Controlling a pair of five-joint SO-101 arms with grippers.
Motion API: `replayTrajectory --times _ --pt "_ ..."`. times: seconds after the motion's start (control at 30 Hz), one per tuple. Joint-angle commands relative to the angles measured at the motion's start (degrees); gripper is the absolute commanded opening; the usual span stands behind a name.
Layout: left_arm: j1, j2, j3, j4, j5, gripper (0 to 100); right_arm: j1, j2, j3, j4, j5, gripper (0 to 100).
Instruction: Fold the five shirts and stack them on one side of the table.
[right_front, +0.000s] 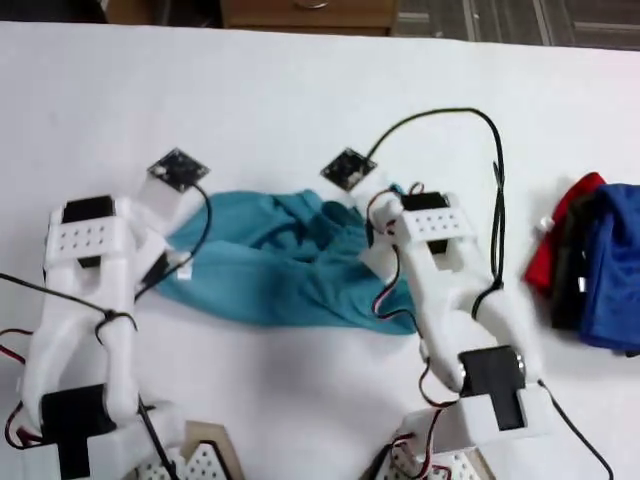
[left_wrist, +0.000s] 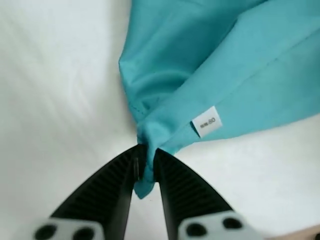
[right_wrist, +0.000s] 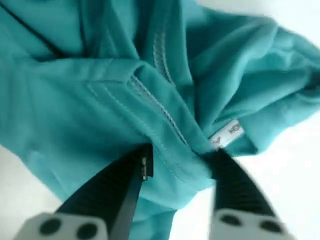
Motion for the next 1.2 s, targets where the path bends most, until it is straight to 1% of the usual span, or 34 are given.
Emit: replayTrajectory --times 0.0,0.3,0.37,0.43,0.5,0.6,0.67,0.73,0.9,0.97,1.07,1.17 --pt "-0.3 -2.1 -0.7 -0.6 -1.0 2 0.3 -5.4 -2.2 3.0 -0.4 1.5" --pt "0.0 -2.0 -0.6 -0.6 -0.7 2 0.3 -23.5 -2.1 11.6 0.1 2.2" --pt "0.5 -2.0 -0.2 -0.6 -0.7 2 -0.9 -27.7 -1.6 13.6 0.1 2.1" --pt "1.4 -2.0 -0.2 -0.6 0.7 2 -4.8 -30.8 0.9 16.7 0.9 2.1" --pt "2.0 -2.0 -0.7 -0.4 2.3 2 -11.0 -32.7 5.5 19.1 3.9 2.2" --pt "3.0 -2.0 -0.7 -0.2 2.9 2 -19.6 -34.9 13.2 19.1 6.9 2.4" --pt "3.1 -2.0 -0.3 0.0 2.9 2 -22.4 -35.8 16.2 18.2 7.9 3.0" --pt "3.0 -2.0 -0.6 1.1 2.9 2 -22.5 -36.5 17.2 17.5 9.1 8.0" --pt "2.7 -2.4 -0.5 4.0 2.9 2 -18.0 -36.9 16.9 16.8 13.5 32.5" --pt "2.7 -2.5 -0.2 4.0 2.9 2 -15.7 -36.4 16.9 15.4 14.6 38.6" --pt "1.7 -2.5 -0.6 4.0 2.9 2 -11.7 -35.9 18.5 12.5 14.9 38.2" --pt "0.5 -2.5 -0.7 4.0 2.9 2 -9.8 -34.3 21.1 12.2 15.0 37.4"
